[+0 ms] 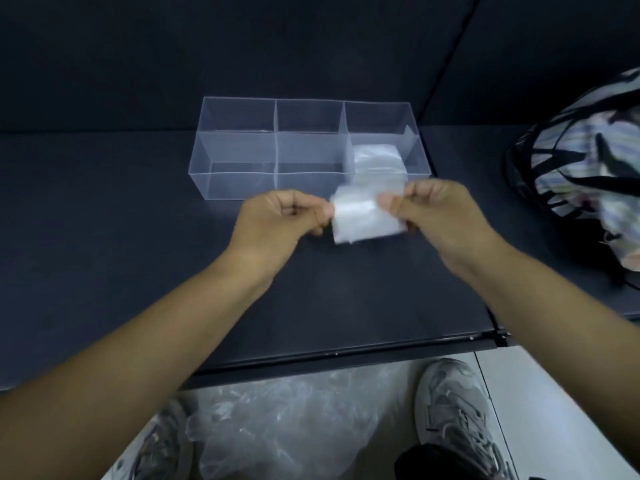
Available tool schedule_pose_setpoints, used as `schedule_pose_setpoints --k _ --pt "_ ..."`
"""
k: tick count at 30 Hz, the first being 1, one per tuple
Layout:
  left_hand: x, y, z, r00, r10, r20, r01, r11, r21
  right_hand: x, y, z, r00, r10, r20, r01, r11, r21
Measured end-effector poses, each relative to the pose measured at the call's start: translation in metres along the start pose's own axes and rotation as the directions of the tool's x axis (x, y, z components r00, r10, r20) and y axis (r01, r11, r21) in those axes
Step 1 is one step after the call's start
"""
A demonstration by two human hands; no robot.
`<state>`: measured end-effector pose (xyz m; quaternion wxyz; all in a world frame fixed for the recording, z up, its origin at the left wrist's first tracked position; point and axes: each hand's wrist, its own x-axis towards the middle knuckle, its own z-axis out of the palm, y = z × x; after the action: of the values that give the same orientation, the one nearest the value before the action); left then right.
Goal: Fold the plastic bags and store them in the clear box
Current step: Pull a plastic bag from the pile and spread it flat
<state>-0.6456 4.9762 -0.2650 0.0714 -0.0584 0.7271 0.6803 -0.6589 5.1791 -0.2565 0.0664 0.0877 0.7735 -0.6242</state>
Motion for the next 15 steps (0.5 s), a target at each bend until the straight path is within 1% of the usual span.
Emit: schedule_pose_setpoints --k 1,2,3,4,5,6,7,8,9,10,11,13,15 --pt "0.010 0.003 -0.002 0.996 0.071 -0.049 -0.066 0.994 0.087 0.016 -0.006 -0.008 0.997 -0.028 -0.076 0.027 1.000 -0.012" --pt "0.019 0.005 -0.005 0.984 0.163 -0.077 -0.143 0.965 0.218 0.033 -0.012 -0.014 0.989 -0.051 -0.137 0.048 0.999 -0.025" --pt "0.027 0.005 -0.007 0.962 0.266 -0.066 -0.222 0.898 0.380 0.050 -0.016 -0.020 0.982 -0.065 -0.175 0.059 0.997 -0.043" --pt "0.034 0.003 -0.008 0.937 0.349 -0.010 -0.289 0.789 0.543 0.066 -0.018 -0.023 0.979 -0.078 -0.188 0.063 0.995 -0.081" --pt "0.039 -0.002 -0.008 0.919 0.386 0.082 -0.335 0.652 0.680 0.081 -0.017 -0.024 0.977 -0.092 -0.192 0.065 0.988 -0.141" --pt "0.042 -0.009 -0.008 0.914 0.366 0.172 -0.354 0.517 0.779 0.094 -0.013 -0.024 0.975 -0.108 -0.195 0.061 0.971 -0.233" --pt "0.044 -0.017 -0.008 0.918 0.321 0.233 -0.355 0.401 0.845 0.106 -0.007 -0.024 0.974 -0.116 -0.197 0.039 0.934 -0.356" --pt "0.044 -0.025 -0.008 0.918 0.291 0.268 -0.354 0.302 0.885 0.115 -0.001 -0.023 0.971 -0.128 -0.204 0.011 0.869 -0.495" --pt "0.044 -0.033 -0.009 0.912 0.290 0.289 -0.359 0.228 0.905 0.121 0.005 -0.022 0.963 -0.152 -0.222 -0.017 0.789 -0.614" --pt "0.043 -0.038 -0.010 0.905 0.301 0.301 -0.365 0.184 0.913 0.125 0.009 -0.021 0.954 -0.175 -0.244 -0.043 0.724 -0.689" --pt "0.042 -0.042 -0.011 0.900 0.310 0.307 -0.369 0.164 0.915 0.127 0.011 -0.020 0.947 -0.190 -0.260 -0.061 0.685 -0.726" --pt "0.039 -0.043 -0.014 0.897 0.315 0.312 -0.374 0.160 0.913 0.127 0.009 -0.019 0.933 -0.238 -0.271 -0.055 0.648 -0.760" --pt "0.037 -0.042 -0.016 0.897 0.311 0.315 -0.378 0.165 0.911 0.121 0.004 -0.019 0.899 -0.349 -0.266 0.007 0.617 -0.787"
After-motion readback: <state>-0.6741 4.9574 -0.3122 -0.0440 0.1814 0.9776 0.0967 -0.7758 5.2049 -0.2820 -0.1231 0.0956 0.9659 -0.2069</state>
